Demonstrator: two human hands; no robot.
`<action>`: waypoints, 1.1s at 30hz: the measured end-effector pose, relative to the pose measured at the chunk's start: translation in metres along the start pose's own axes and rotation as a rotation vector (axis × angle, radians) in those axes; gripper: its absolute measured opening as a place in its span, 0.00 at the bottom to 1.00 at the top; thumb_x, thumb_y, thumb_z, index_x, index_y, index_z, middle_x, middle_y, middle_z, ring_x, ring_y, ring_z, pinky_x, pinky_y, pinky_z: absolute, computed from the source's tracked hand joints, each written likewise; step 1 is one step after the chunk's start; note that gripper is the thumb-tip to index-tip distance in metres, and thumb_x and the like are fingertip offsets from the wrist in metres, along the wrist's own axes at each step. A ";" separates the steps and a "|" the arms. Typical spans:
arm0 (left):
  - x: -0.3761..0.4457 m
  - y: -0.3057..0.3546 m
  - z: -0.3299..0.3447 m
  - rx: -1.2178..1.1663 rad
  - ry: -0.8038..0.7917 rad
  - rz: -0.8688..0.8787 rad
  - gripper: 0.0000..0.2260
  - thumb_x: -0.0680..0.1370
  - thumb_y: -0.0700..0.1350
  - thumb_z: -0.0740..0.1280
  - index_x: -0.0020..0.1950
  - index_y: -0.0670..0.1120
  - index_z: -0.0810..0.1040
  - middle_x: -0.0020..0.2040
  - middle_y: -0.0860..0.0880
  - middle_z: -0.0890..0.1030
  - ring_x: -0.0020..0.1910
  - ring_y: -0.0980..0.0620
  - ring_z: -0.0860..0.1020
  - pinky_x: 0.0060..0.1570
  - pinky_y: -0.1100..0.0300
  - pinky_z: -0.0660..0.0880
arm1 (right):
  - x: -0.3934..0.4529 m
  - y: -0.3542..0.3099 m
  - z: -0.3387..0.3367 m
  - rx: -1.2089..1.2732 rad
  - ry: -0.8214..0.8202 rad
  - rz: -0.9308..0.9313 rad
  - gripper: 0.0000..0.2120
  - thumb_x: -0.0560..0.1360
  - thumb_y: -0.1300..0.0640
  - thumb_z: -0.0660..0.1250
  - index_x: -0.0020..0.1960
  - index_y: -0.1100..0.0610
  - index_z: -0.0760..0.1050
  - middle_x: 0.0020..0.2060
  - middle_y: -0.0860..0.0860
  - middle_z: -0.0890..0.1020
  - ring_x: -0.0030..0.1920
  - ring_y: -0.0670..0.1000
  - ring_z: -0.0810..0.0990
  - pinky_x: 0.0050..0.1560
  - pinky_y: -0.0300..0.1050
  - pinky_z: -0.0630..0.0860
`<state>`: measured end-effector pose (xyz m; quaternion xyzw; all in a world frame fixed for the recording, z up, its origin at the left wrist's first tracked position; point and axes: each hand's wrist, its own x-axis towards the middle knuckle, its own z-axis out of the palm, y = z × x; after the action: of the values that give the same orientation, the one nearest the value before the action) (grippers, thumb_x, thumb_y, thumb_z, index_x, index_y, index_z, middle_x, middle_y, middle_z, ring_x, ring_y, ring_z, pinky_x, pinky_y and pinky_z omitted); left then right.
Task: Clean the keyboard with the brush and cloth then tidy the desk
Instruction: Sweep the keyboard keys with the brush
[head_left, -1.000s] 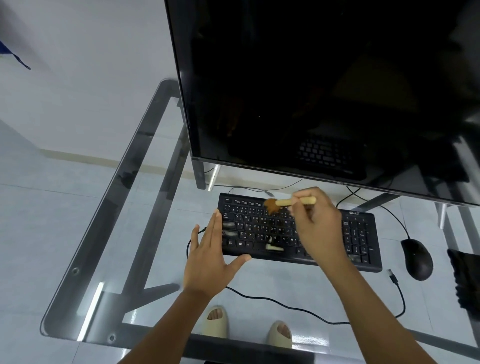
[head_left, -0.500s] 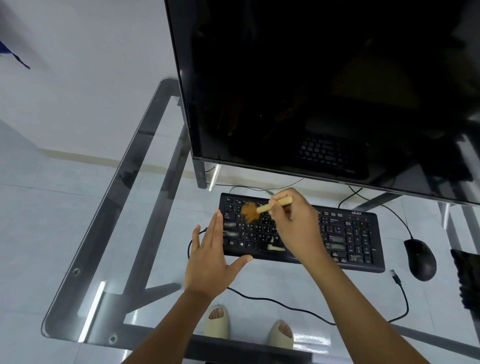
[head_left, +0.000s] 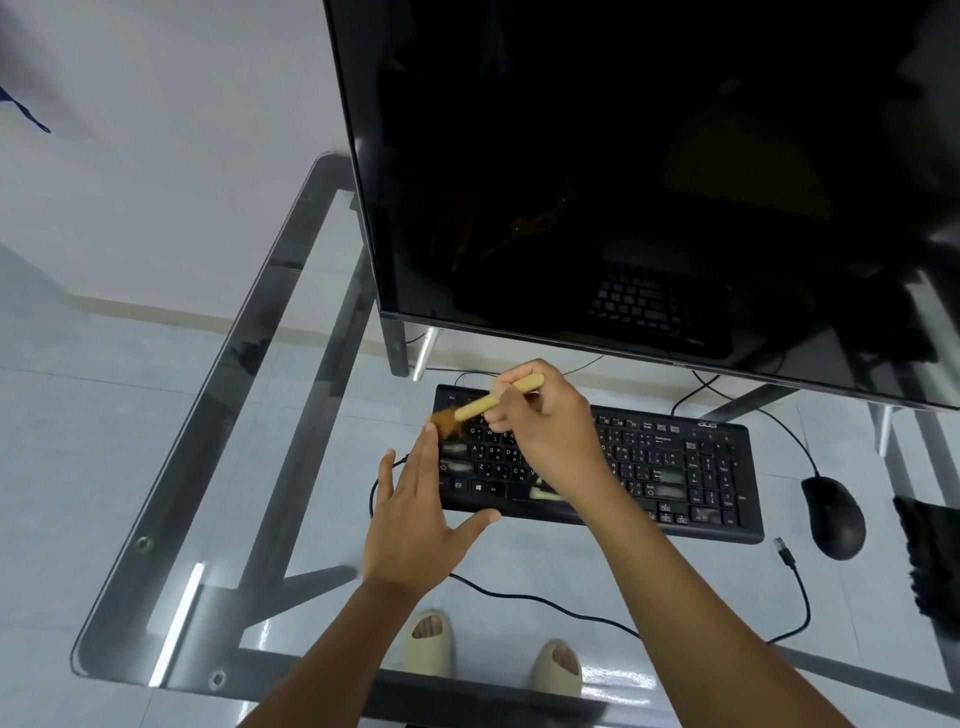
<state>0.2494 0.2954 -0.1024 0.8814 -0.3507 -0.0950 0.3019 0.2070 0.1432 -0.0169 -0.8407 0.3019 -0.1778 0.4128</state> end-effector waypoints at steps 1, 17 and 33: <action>0.000 0.000 0.000 -0.002 -0.001 0.000 0.47 0.69 0.67 0.68 0.77 0.47 0.48 0.72 0.46 0.70 0.72 0.68 0.39 0.68 0.43 0.53 | 0.000 -0.001 0.001 -0.013 -0.005 0.013 0.05 0.79 0.60 0.63 0.46 0.53 0.75 0.38 0.45 0.82 0.39 0.42 0.82 0.41 0.37 0.79; 0.000 -0.006 0.004 0.004 -0.045 0.024 0.48 0.70 0.71 0.64 0.78 0.48 0.45 0.76 0.49 0.65 0.73 0.63 0.48 0.74 0.50 0.47 | -0.006 0.011 -0.011 -0.103 0.024 -0.024 0.03 0.78 0.59 0.64 0.49 0.55 0.77 0.41 0.47 0.82 0.38 0.43 0.80 0.41 0.35 0.77; 0.022 0.006 0.005 0.075 -0.152 0.103 0.52 0.69 0.73 0.62 0.79 0.46 0.41 0.80 0.51 0.45 0.78 0.56 0.42 0.75 0.47 0.41 | -0.035 0.038 -0.049 0.004 -0.091 0.106 0.05 0.78 0.62 0.64 0.46 0.55 0.77 0.37 0.48 0.83 0.37 0.47 0.83 0.41 0.43 0.80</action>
<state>0.2603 0.2749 -0.1018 0.8631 -0.4206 -0.1329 0.2458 0.1401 0.1189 -0.0200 -0.8300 0.3265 -0.1180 0.4365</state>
